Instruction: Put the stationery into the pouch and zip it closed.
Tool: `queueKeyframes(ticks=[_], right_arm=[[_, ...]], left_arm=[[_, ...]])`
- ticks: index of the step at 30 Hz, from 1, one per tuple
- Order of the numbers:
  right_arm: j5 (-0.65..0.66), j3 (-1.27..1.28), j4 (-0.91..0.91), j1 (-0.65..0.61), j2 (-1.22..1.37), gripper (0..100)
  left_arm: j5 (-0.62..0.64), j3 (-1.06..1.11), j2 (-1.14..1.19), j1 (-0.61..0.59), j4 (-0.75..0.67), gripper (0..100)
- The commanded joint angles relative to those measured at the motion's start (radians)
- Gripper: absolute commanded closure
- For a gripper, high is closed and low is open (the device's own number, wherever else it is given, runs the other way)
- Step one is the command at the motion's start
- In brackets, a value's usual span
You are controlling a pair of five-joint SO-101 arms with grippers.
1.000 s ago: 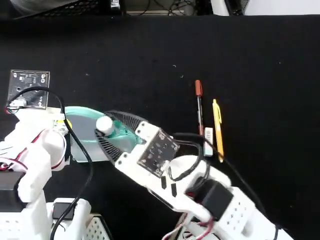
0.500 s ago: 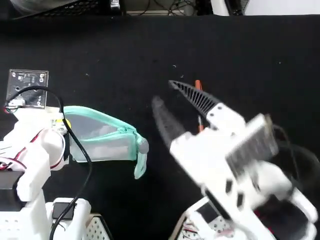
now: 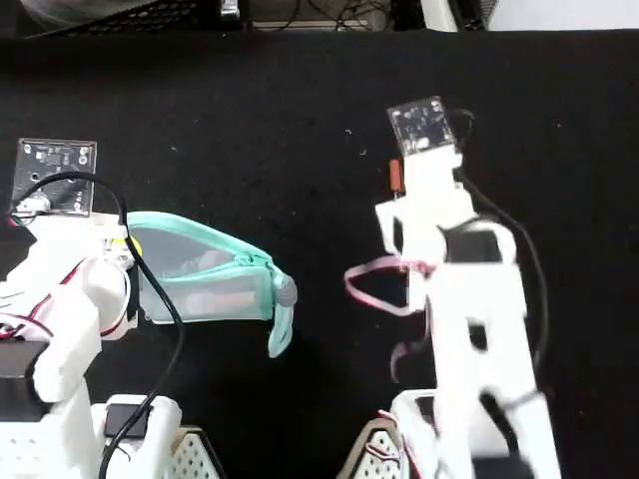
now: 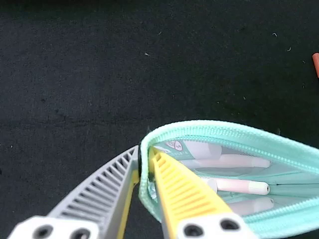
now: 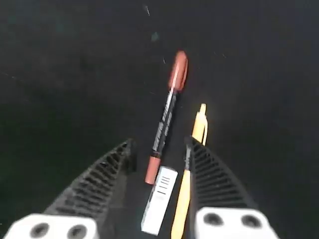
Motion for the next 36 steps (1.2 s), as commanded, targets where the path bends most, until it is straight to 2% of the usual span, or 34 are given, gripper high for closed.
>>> queueKeyframes(ticks=[1,11,21,28,30,32,36], right_arm=[[0.006,-0.157,-0.034,0.018,0.206,83.6],[0.006,-0.602,-0.032,0.017,0.75,83.6],[0.005,-0.946,-0.023,0.025,1.129,83.8],[0.006,-1.19,0.158,0.021,1.32,84.0],[0.011,-1.267,0.221,0.023,1.363,88.2],[0.011,-1.339,0.267,0.025,1.392,99.2],[0.014,-1.417,0.328,0.025,1.403,98.5]], left_arm=[[0.006,0.14,0.014,0.002,0.012,97],[0.006,0.14,0.014,0.004,0.012,97],[0.006,0.14,0.014,0.002,0.012,97],[0.006,0.14,0.014,0.002,0.012,97],[0.006,0.14,0.014,0.002,0.012,97],[0.006,0.14,0.014,0.002,0.012,97],[0.006,0.14,0.014,0.002,0.012,97]])
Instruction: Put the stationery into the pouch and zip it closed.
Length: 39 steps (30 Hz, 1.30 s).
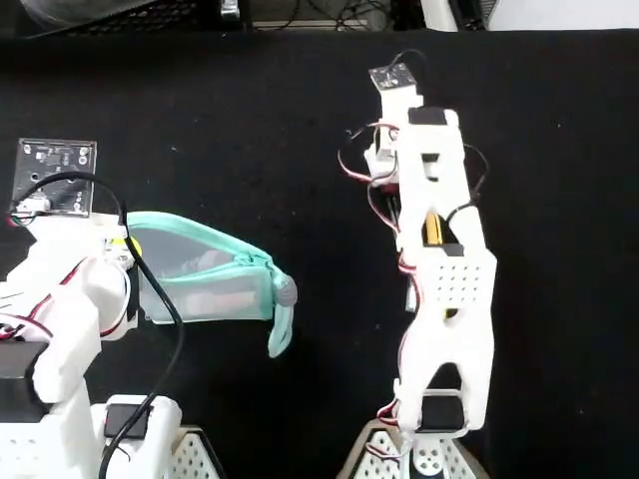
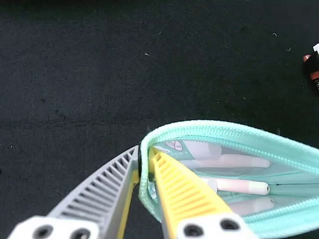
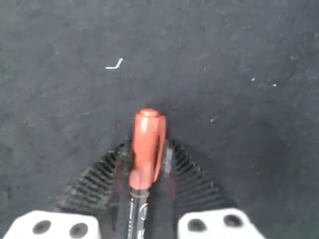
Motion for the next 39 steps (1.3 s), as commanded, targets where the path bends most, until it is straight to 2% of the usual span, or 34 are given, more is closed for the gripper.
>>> queueKeyframes(ticks=[1,7,12,16,23,28,32,39], right_arm=[[0.009,-0.101,0.054,0.005,-0.012,98.6],[0.009,-0.093,0.127,0.002,-0.131,98.6],[0.005,0.108,0.118,-0.025,-0.369,98.6],[0.003,0.38,0.044,-0.066,-0.653,98.6],[0.002,0.814,-0.061,-0.169,-1.297,98.6],[0.002,0.898,-0.083,-0.305,-1.696,98.6],[0.002,0.901,-0.121,-0.463,-1.9,98.6],[0.002,0.906,-0.416,-0.76,-2.084,98.6]], left_arm=[[0.006,0.14,0.014,0.002,0.012,97],[0.006,0.137,0.014,0.002,0.012,97],[0.006,0.14,0.014,0.002,0.012,97],[0.006,0.14,0.014,0.004,0.012,97],[0.006,0.14,0.014,0.007,0.012,97],[0.006,0.14,0.014,0.007,0.012,97],[0.006,0.142,0.014,0.007,0.012,97],[0.006,0.145,0.014,0.007,0.012,97]])
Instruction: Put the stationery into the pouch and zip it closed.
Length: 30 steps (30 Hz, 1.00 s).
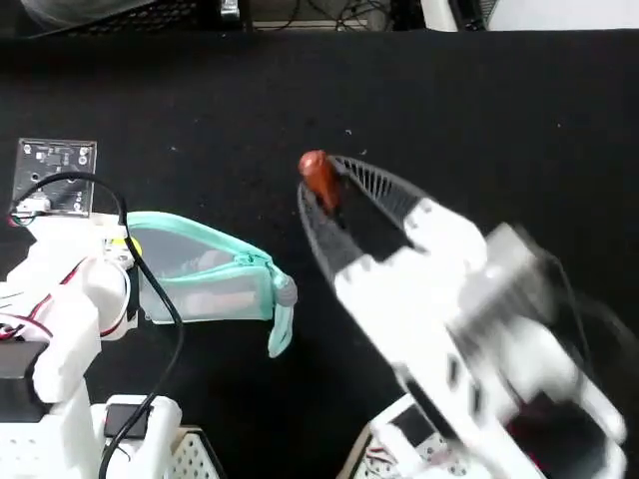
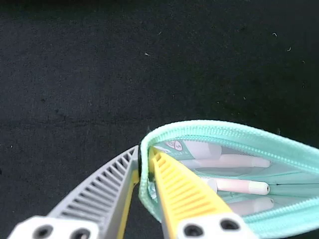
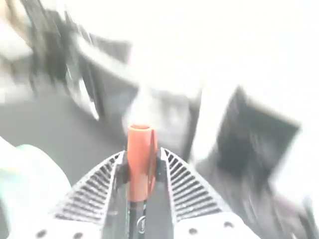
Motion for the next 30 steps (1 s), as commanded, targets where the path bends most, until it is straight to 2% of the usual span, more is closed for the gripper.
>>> queueKeyframes(ticks=[1,5,8,23,30], right_arm=[[0.003,0.015,-0.187,-0.14,-0.053,98.6],[0.003,0.105,-0.347,-0.278,-0.061,98.6],[0.003,0.197,-0.436,-0.313,-0.058,98.6],[0.011,0.55,-0.783,-0.311,-0.056,98.6],[0.009,0.662,-0.792,-0.278,-0.065,98.6]], left_arm=[[0.006,0.145,0.014,0.007,0.012,97],[0.006,0.145,0.014,0.007,0.012,97],[0.006,0.145,0.014,0.007,0.012,97],[0.008,0.145,0.014,0.007,0.014,97],[0.008,0.145,0.014,0.002,0.014,97]])
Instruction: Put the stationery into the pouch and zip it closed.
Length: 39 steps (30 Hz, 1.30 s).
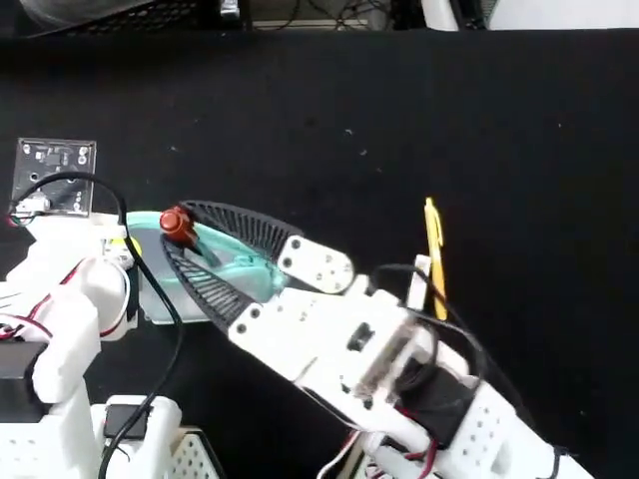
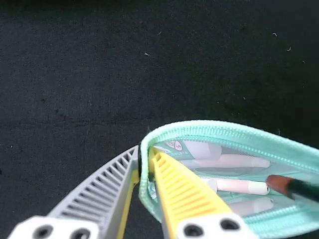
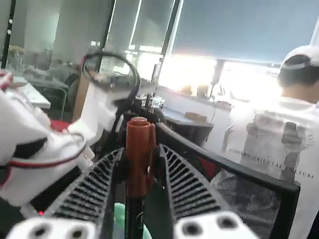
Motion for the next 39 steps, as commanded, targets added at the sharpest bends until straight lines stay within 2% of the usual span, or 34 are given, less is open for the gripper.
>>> queueKeyframes(ticks=[1,5,10,18,20,22,26,28,31,34,39], right_arm=[[0.005,0.013,0.014,0.038,-0.016,98.6],[0.002,-0.038,0.261,0.04,-0.005,96.7],[0.0,-0.17,0.488,0.04,0.035,78.2],[0.009,-0.621,0.833,0.057,0.091,79.0],[0.009,-0.725,0.928,0.14,0.096,79.0],[0.006,-0.762,0.985,0.293,0.099,79.0],[0.002,-0.622,1.02,0.598,0.099,79.0],[0.009,-0.489,1.019,0.704,0.099,79.0],[0.011,-0.288,0.982,0.829,0.097,79.0],[0.015,-0.124,0.914,0.918,0.097,79.0],[0.089,0.076,0.784,0.936,0.097,79.0]], left_arm=[[0.008,0.145,0.014,0.002,0.014,97],[0.008,0.143,0.014,0.002,0.014,97],[0.008,0.14,0.014,0.002,0.014,97],[0.008,0.145,0.014,0.002,0.014,97],[0.008,0.145,0.014,0.002,0.014,97],[0.008,0.143,0.014,0.002,0.014,97],[0.005,0.137,0.012,0.001,0.018,97],[0.003,0.136,0.011,-0.016,0.02,97],[0.002,0.102,0.011,-0.117,0.015,97],[0.002,0.087,0.021,-0.216,-0.025,97],[0.002,0.219,0.041,-0.166,-0.155,97]])
